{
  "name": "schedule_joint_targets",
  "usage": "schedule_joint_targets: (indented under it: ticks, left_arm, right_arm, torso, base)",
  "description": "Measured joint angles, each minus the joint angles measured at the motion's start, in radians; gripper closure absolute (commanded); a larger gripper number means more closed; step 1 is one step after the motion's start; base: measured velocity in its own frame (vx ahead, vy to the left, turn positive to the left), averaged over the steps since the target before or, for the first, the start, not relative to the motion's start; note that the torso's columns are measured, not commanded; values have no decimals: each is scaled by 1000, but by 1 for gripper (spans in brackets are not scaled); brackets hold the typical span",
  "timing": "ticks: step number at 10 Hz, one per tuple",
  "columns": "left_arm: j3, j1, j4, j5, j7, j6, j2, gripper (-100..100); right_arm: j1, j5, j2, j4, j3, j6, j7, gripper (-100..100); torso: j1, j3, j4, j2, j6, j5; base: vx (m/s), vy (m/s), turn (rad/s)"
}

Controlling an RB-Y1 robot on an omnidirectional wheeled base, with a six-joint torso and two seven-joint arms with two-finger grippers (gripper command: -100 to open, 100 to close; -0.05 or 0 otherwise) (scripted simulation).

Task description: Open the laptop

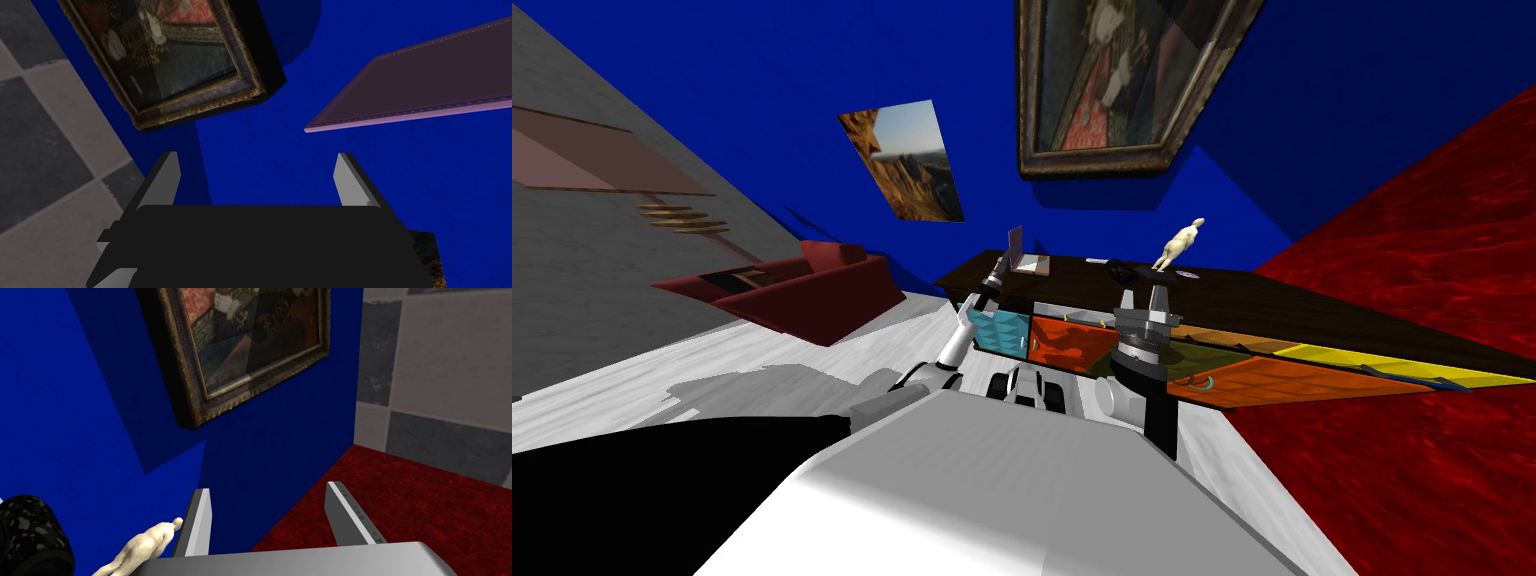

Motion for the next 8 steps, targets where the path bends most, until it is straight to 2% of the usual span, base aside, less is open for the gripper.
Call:
schedule_joint_targets:
  ticks: [4, 8]
  left_arm:
    - [12, -108, 118, -20, -5, 4, 4, -100]
    - [24, -193, 221, -39, -12, 11, 8, -100]
  right_arm:
    - [0, 0, 0, 0, 0, 0, 0, 0]
    - [0, 0, 0, 0, 0, 0, 0, 0]
  torso:
    - [0, 0, 0, 0, 0, 0]
    - [0, 0, 0, 0, 0, 0]
  base:
    - [-12, -14, 15]
    - [-8, -11, 16]
